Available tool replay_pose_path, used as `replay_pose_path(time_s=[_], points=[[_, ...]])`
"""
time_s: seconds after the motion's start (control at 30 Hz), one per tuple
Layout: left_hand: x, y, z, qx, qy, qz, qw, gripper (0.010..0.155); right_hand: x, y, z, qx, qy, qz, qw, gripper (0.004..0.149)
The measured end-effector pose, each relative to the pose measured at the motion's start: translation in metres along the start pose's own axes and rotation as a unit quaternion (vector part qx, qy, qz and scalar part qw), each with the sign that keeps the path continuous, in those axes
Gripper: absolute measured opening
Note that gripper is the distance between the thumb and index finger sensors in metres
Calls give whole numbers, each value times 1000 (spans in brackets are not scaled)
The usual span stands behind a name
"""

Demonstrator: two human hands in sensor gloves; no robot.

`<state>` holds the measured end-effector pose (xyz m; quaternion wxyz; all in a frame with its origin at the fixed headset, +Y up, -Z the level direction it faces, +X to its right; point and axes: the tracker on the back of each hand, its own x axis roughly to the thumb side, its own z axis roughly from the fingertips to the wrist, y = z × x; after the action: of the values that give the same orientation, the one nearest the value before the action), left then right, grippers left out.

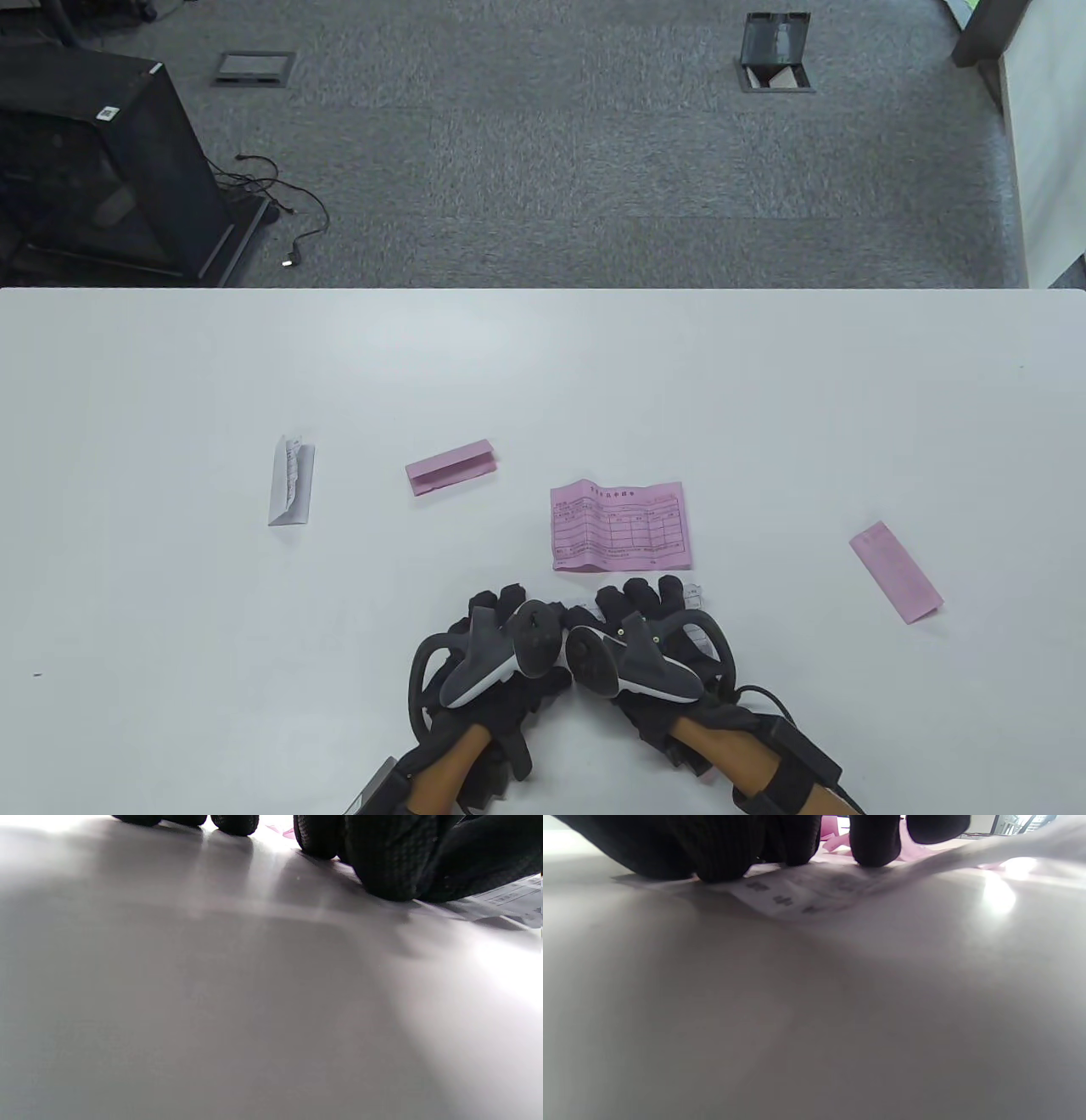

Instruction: Unfold folded invoices and stack

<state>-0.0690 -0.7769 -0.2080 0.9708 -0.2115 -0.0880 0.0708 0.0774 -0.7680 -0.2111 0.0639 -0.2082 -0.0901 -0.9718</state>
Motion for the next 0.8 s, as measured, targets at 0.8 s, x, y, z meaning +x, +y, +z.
replay_pose_path(time_s=[0.8], points=[[-5, -1, -2, -14, 10, 21, 1000, 76, -96, 13, 33, 6, 98, 11, 995, 57]])
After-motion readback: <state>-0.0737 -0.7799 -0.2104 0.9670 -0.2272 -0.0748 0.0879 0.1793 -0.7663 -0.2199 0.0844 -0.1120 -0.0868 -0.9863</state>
